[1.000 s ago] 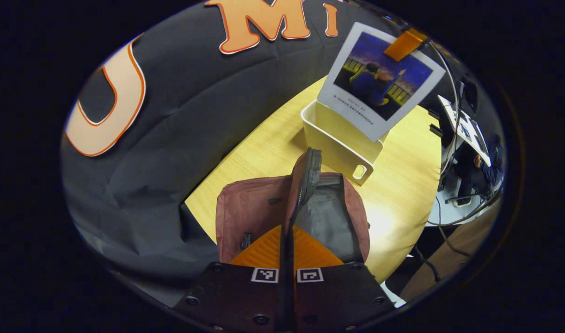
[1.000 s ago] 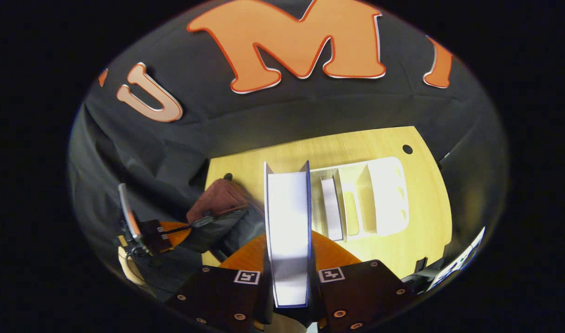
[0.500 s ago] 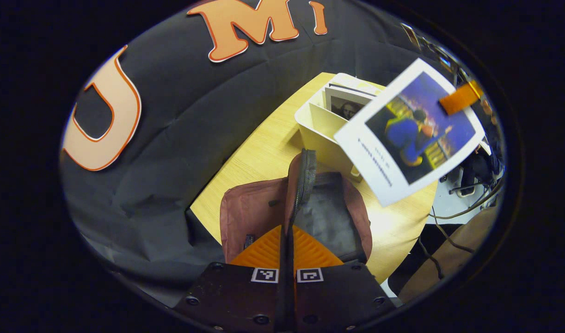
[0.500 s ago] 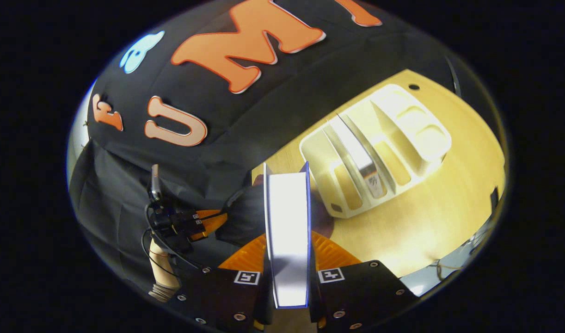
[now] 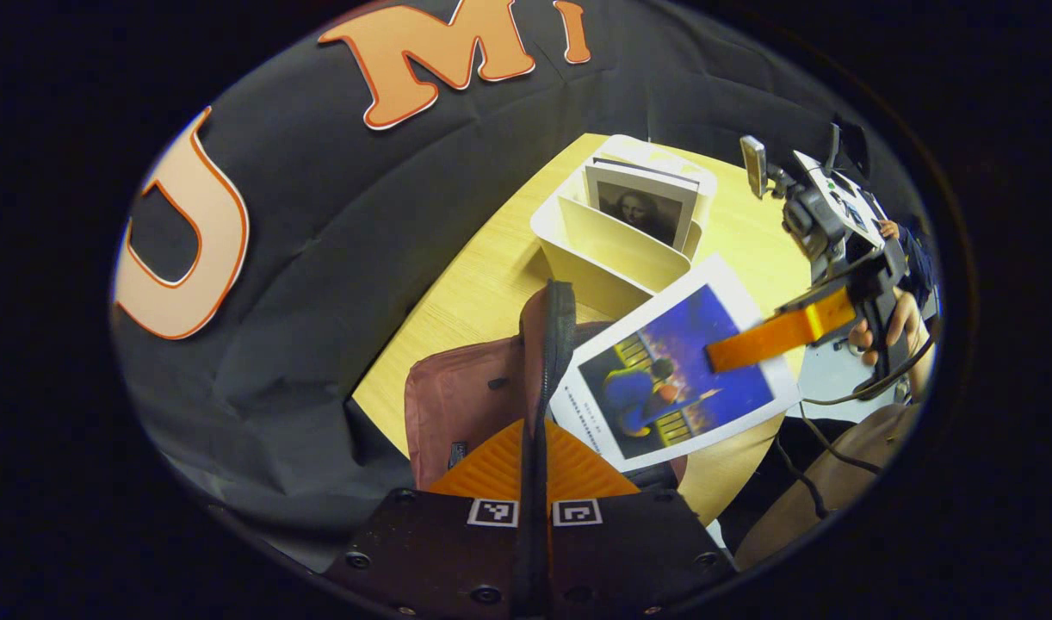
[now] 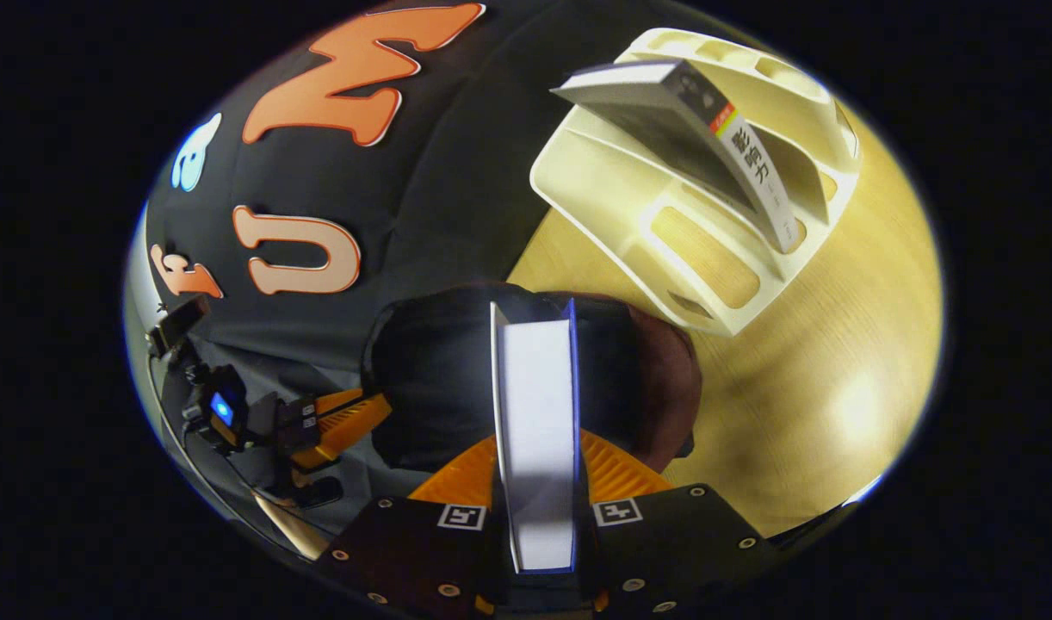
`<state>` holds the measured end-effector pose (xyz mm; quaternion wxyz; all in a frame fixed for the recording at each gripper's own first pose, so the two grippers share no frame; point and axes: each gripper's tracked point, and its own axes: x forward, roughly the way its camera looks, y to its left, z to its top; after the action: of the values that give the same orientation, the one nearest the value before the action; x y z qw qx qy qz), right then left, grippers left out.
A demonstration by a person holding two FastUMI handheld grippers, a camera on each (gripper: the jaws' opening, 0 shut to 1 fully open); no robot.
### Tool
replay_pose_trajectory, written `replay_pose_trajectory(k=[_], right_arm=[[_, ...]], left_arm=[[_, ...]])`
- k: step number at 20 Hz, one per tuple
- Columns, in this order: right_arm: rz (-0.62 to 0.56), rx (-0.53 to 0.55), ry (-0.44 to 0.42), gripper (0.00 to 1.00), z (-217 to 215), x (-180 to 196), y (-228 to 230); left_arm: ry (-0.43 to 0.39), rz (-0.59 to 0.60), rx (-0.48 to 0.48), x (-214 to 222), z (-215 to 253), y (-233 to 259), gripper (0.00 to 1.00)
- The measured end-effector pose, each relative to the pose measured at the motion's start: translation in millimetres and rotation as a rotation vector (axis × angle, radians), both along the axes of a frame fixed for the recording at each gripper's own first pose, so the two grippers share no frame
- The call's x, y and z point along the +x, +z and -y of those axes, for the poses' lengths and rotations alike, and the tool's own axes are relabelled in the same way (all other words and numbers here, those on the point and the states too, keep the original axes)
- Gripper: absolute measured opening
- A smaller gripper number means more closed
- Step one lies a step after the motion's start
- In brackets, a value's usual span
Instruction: Open the schoolbag, grab two books from the bookshelf and put them into the schoolbag.
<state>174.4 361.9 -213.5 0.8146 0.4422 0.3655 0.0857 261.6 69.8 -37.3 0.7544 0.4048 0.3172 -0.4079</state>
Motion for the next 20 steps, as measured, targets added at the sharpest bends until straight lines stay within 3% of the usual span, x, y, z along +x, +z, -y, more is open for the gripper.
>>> replay_pose_trajectory(k=[9, 16, 18, 19, 20], right_arm=[[-0.006, -0.041, -0.109, 0.30, -42, 68, -36], [-0.062, -0.054, -0.104, 0.31, -75, 86, -53], [-0.108, -0.061, -0.081, 0.35, -79, 86, -59], [-0.126, -0.074, -0.075, 0.49, -76, 81, -59], [-0.146, -0.086, -0.066, 0.44, -75, 77, -62]], left_arm=[[-0.012, 0.016, 0.019, -5, 4, 2, 0.00], [-0.029, 0.027, 0.043, -3, 9, 2, 0.01], [-0.015, 0.016, 0.038, -1, 6, 0, 0.01], [-0.011, 0.014, 0.036, 1, 7, -2, 0.01], [-0.007, 0.016, 0.039, 2, 5, -4, 0.01]])
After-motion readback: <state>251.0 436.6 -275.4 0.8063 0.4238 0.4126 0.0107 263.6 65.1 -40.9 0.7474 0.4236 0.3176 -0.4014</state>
